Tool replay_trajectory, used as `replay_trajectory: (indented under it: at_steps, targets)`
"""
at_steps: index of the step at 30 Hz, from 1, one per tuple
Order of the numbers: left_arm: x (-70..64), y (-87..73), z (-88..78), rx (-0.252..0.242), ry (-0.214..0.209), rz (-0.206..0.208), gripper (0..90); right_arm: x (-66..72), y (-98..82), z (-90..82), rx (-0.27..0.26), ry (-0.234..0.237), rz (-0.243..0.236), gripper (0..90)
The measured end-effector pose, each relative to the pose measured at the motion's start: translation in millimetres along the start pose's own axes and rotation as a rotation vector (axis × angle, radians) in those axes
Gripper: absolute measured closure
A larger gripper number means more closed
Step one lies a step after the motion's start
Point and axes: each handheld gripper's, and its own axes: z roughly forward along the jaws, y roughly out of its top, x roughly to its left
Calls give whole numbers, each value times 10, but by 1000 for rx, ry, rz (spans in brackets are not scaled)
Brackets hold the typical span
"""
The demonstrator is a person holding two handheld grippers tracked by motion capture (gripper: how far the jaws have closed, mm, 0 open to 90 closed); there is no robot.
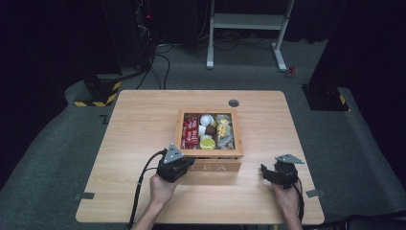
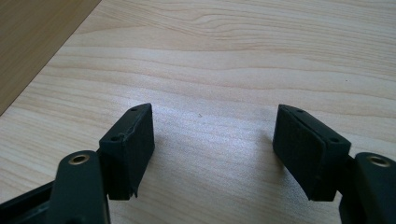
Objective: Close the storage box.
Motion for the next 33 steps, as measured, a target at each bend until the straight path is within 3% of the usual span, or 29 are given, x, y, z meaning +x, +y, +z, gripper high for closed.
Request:
replay_trajectory:
  at_steps: [11, 19, 33]
  targets:
    - [15, 132, -28, -3, -10, -5, 898, 20, 1, -4, 8, 7, 8, 263]
    - [19, 212, -35, -5, -11, 3, 856, 35, -15, -79, -21, 90, 29, 270]
    - [15, 328, -40, -6, -24, 5, 775, 121, 17, -302, -149, 235, 47, 375]
